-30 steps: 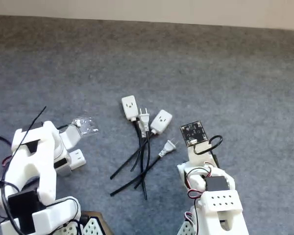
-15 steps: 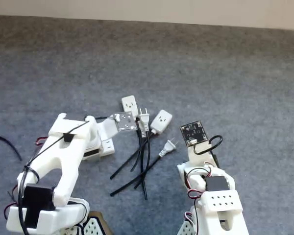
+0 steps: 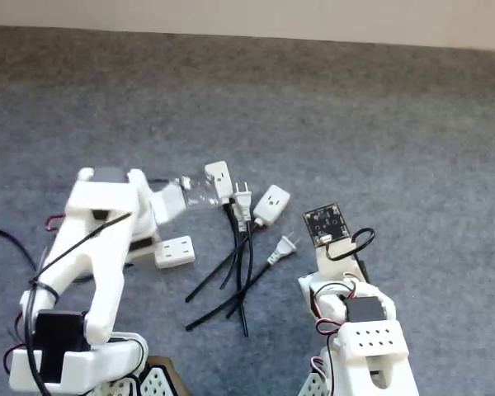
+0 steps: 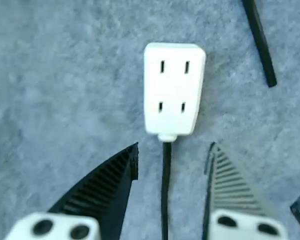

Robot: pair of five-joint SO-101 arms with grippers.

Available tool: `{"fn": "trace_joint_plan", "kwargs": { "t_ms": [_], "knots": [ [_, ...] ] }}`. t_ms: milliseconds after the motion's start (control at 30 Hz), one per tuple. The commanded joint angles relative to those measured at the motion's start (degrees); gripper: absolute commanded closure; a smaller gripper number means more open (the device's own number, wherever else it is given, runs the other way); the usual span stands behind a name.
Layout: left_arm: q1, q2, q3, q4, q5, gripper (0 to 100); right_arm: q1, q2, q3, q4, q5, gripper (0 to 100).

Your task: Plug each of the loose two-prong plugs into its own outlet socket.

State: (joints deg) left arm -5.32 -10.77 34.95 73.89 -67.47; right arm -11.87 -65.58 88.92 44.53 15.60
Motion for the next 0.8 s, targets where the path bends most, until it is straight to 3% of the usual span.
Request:
{"fn": "trace_joint_plan", "kwargs": {
  "t_ms": [0,100,300,400,467,567,767],
  "knots": [
    [-4.9,-1.5,-11.4,7.3,-0.5,80,-0.6,-0.6,-0.1,-0.8,0.5,72.1],
    [-6.1,-1.4,-16.9,9.4,9.1,80,-0.6,-0.6,-0.1,-0.7,0.5,72.1],
    [-7.5,-0.8,-18.2,1.9,56.5,80,-1.6,-0.5,-6.6,8.2,-1.9,72.1],
    [-8.5,-0.8,-12.2,-7.8,72.2,80,-4.4,-0.4,-12.6,11.4,-5.8,75.4],
    [-8.5,-0.8,-7.5,-15.6,77.8,80,-6.6,-0.3,-17.5,13.1,-8.5,82.0],
    [-10.4,-0.8,-2.9,-24.4,79.5,80,-8.7,0.9,-24.1,15.0,-11.4,89.4],
    [-16.0,-0.7,0.1,-29.5,79.7,80,-9.0,21.4,-42.4,17.0,-20.3,89.6]
  ]
}}
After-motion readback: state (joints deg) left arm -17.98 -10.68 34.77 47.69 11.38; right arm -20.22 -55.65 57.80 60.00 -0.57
